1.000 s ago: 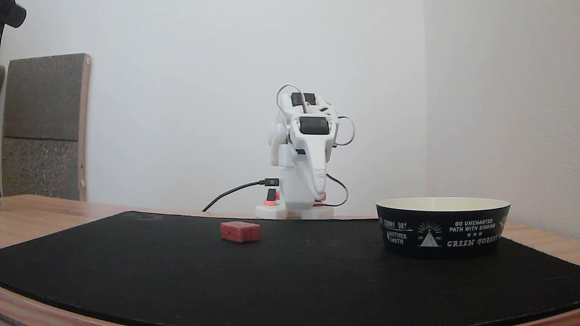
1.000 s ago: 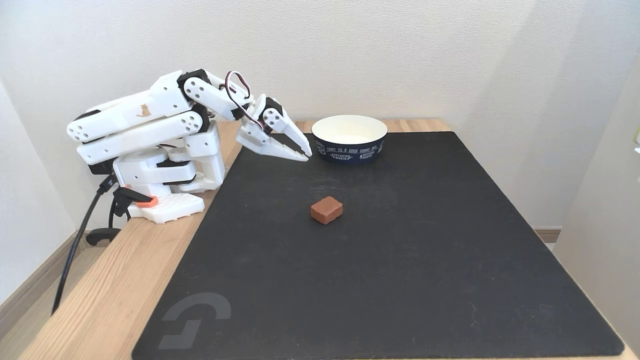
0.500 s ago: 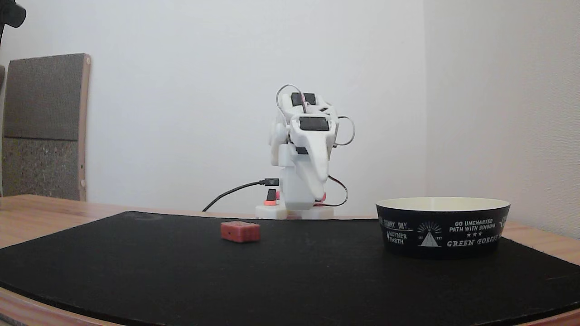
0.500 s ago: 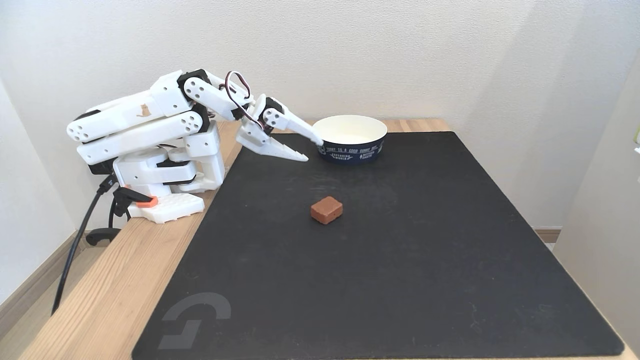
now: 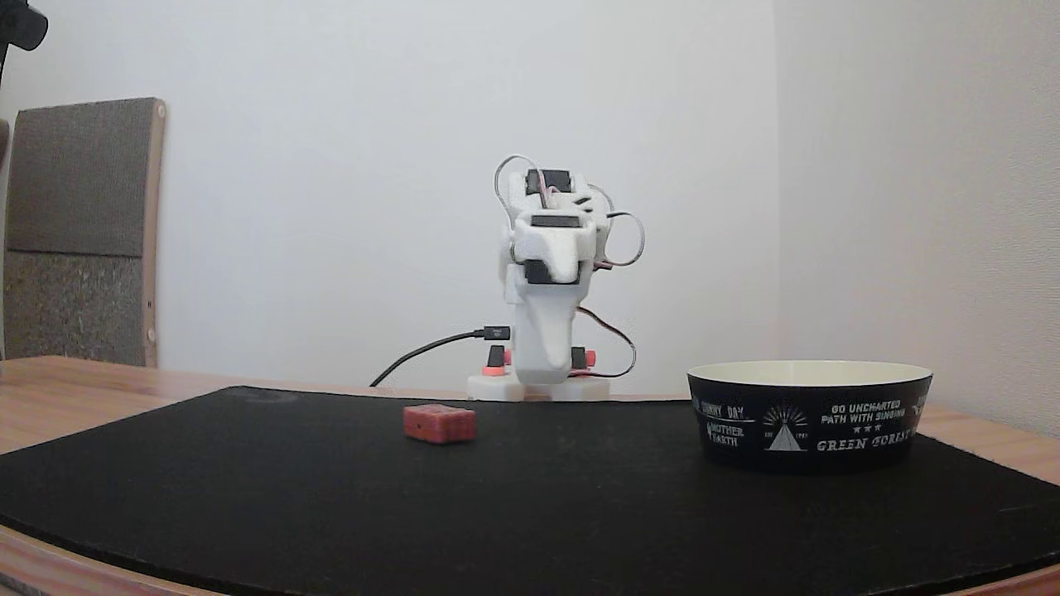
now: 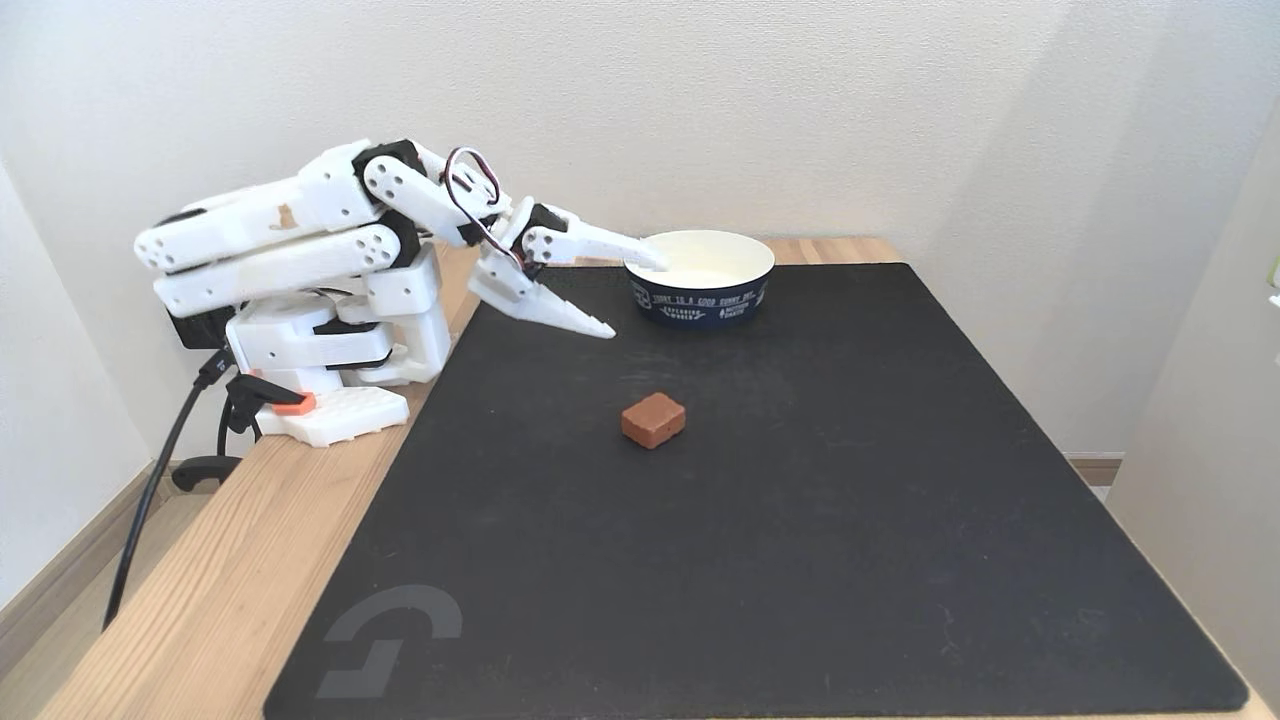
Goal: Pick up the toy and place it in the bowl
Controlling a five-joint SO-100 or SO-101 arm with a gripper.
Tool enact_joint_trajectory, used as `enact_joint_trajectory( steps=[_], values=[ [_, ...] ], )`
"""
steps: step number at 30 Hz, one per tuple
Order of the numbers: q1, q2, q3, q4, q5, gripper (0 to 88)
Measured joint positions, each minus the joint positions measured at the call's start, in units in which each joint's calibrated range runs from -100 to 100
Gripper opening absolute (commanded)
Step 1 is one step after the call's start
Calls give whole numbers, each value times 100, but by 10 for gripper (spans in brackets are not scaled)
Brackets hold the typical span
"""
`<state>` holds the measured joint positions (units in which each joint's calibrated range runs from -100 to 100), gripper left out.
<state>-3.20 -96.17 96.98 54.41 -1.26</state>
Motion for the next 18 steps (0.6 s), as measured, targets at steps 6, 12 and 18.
enact_joint_trajectory(
  steps=[6,12,18],
  values=[
    [25,2639,-2135,0,-129,327],
    [100,6236,-5139,1072,-875,327],
    [458,7927,-6150,1612,-1143,327]
  ],
)
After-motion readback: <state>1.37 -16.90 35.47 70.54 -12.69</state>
